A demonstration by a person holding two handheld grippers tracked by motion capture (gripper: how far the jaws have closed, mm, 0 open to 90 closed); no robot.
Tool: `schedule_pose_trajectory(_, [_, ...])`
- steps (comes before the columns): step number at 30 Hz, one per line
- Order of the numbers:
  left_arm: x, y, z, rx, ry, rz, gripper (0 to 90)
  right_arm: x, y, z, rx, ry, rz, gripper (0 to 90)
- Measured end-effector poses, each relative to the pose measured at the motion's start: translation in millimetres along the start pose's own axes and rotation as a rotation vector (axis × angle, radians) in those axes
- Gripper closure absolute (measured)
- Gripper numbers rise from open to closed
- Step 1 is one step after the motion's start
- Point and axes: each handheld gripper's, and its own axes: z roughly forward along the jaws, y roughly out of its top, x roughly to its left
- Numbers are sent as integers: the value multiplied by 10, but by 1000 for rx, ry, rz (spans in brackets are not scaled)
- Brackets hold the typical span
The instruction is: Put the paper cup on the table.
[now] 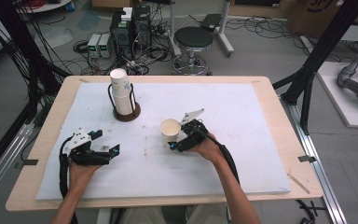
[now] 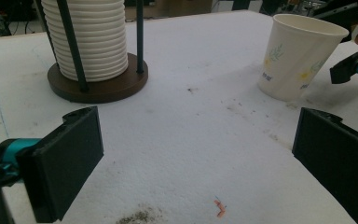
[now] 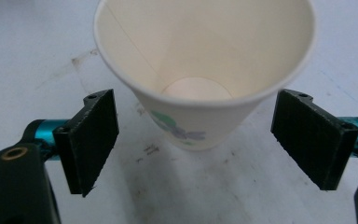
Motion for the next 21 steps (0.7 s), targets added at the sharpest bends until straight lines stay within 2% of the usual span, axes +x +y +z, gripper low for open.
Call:
schedule_pose_trajectory(7, [-1,0,1,2,1,0,17,21,-139,-170,-64,-13,0,152])
schedule_pose_trajectory(11, [1,0,2,2,3,-2,18,-16,-257,-287,-109,-17,35,152])
schedule_pose_trajectory(21, [-1,0,3,3,6,-3,18,-37,-431,-475,-191,-29,63,152])
